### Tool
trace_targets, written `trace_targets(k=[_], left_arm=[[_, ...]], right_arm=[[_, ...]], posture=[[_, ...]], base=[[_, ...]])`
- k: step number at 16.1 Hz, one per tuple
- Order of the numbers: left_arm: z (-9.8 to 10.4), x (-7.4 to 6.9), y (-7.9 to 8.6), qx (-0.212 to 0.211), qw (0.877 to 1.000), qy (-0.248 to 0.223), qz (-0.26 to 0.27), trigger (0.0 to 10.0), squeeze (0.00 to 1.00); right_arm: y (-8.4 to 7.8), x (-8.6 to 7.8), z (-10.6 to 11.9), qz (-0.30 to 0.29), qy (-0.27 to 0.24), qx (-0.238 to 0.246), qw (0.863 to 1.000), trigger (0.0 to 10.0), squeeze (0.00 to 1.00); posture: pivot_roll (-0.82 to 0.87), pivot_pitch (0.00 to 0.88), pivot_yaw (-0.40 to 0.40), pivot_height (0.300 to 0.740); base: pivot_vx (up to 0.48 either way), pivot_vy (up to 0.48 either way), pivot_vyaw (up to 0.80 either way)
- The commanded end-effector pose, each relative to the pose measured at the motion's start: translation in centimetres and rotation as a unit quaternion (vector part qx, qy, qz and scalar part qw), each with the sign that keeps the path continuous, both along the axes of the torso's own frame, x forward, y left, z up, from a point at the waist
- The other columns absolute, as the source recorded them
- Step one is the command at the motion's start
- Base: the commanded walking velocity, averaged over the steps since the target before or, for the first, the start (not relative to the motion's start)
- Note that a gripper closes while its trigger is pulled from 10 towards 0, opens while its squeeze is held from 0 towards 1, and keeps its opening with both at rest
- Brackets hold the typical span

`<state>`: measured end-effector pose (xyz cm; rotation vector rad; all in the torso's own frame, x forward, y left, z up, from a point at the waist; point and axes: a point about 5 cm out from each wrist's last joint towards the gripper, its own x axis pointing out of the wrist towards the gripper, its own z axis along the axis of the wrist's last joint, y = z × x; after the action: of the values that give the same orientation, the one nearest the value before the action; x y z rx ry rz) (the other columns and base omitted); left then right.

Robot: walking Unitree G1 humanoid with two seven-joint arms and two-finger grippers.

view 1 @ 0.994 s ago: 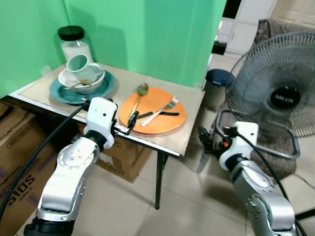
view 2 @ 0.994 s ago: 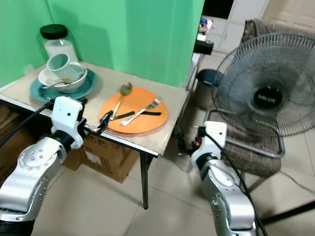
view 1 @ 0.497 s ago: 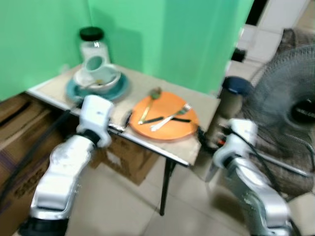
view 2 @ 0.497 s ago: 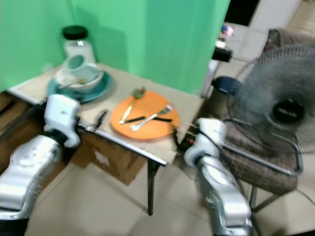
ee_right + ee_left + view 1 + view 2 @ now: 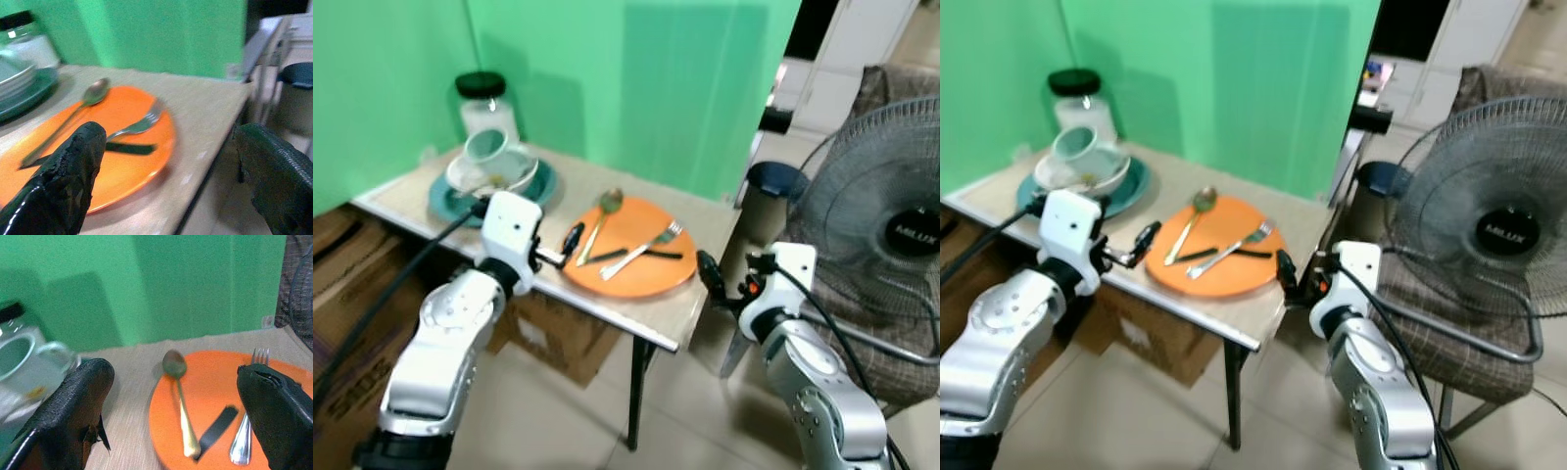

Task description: Setting the table

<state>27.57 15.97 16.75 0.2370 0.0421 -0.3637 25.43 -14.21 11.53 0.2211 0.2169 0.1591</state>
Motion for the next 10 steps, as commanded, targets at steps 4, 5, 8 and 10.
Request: trace_targets(k=[4, 5, 8, 10], left_arm=[[0.1, 0.3, -0.9, -0.005, 1.000, 0.003, -0.027, 10.0, 0.00], [0.0, 0.3, -0.9, -0.003, 1.000, 0.005, -0.030, 10.0, 0.00], [-1.0, 0.8, -1.6, 0.029, 0.996, 0.030, -0.084, 10.0, 0.00], [-1.1, 1.2, -1.6, 0.035, 0.993, 0.039, -0.105, 10.0, 0.00]], right_arm=[[-1.1, 0.0, 0.5, -0.021, -0.010, -0.007, 1.000, 10.0, 0.00], [-1.2, 0.0, 0.6, -0.024, -0.011, -0.007, 1.000, 10.0, 0.00], [-1.2, 0.1, 0.8, -0.012, -0.015, -0.016, 1.000, 10.0, 0.00], [-1.1, 0.0, 1.0, 0.017, -0.019, -0.026, 0.999, 10.0, 0.00]], posture=[[0.10, 0.000, 0.004, 0.740], [0.10, 0.000, 0.004, 0.740], [0.09, 0.000, 0.009, 0.740], [0.09, 0.000, 0.009, 0.740]], base=[[0.320, 0.000, -0.78], [0.296, 0.000, 0.00], [0.095, 0.000, 0.00], [0.000, 0.000, 0.00]])
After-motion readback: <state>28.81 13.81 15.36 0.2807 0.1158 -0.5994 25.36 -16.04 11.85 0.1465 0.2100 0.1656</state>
